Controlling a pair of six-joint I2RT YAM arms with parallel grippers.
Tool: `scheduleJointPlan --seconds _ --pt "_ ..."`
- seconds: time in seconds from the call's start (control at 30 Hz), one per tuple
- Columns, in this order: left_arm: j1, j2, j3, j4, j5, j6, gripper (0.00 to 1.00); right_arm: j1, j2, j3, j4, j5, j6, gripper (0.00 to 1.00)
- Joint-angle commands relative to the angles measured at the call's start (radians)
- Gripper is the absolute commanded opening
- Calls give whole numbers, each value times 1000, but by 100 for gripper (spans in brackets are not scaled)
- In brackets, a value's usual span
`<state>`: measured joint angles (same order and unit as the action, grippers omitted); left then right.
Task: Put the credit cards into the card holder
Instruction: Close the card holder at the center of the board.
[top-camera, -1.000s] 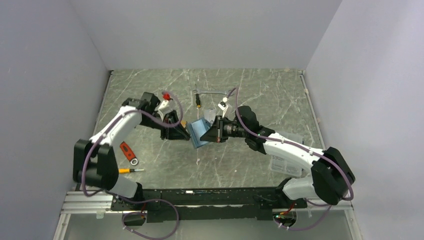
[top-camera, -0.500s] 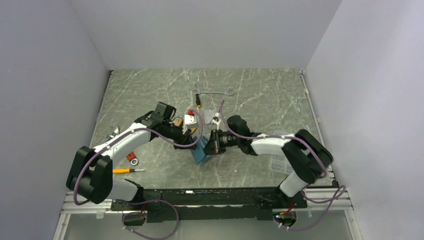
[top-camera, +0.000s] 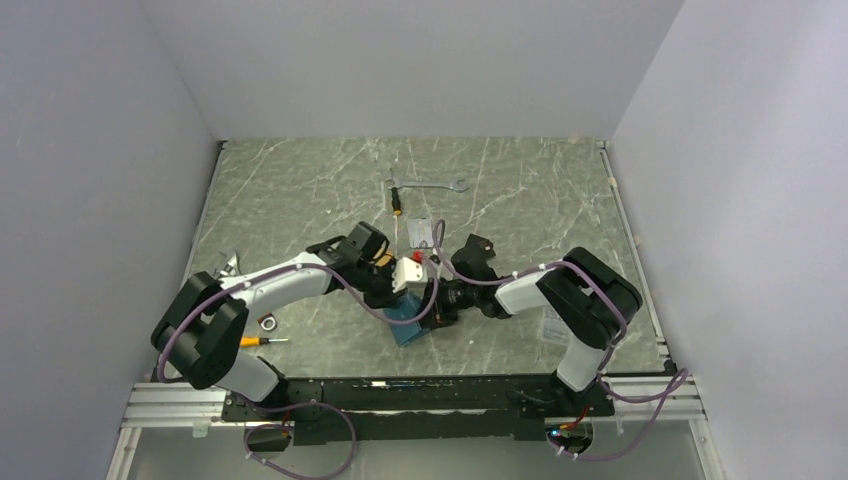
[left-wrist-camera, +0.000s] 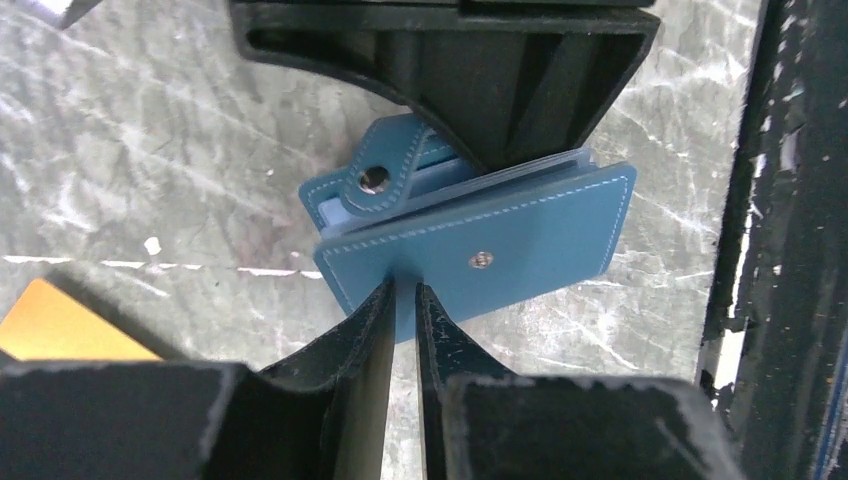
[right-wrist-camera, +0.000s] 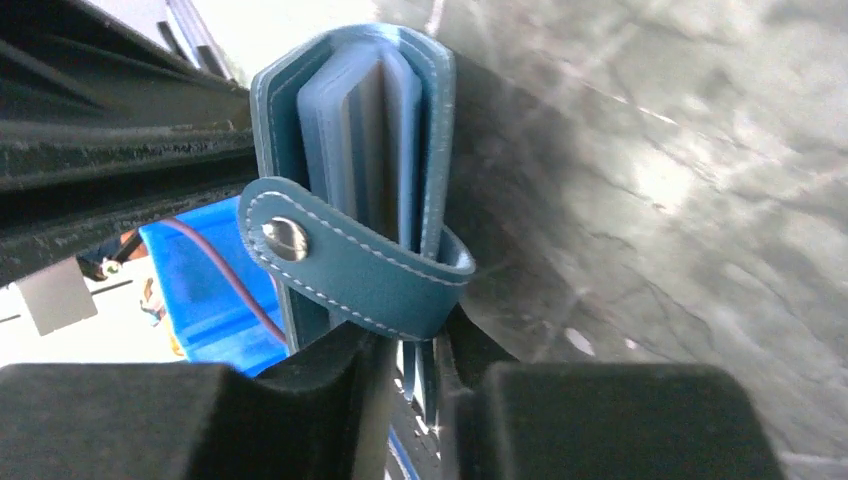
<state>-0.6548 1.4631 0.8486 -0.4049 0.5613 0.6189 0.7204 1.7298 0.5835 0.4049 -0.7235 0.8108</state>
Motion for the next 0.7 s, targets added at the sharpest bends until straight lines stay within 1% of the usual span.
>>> scheduleJointPlan --seconds 0.0,0.07,0.1,0.2,0.27,0.43,0.67 --pt "-74 33 12 19 -131 62 19 -5 13 -21 15 67 -18 29" --pt "-91 43 18 11 -153 79 19 -5 5 -26 -16 106 -28 40" --pt "-99 48 18 7 -164 91 19 -7 -5 -30 -28 124 -31 45" --pt "-139 58 15 0 -201 122 19 -9 -44 -50 -63 185 -43 51" --pt "-155 62 18 -1 -218 129 19 -12 -78 -61 -87 238 -48 51" --pt "-164 60 31 -21 -220 130 18 -11 -142 -65 -167 348 -61 45" --pt "-137 34 85 -94 -172 116 19 -6 -206 -87 -215 388 -48 44"
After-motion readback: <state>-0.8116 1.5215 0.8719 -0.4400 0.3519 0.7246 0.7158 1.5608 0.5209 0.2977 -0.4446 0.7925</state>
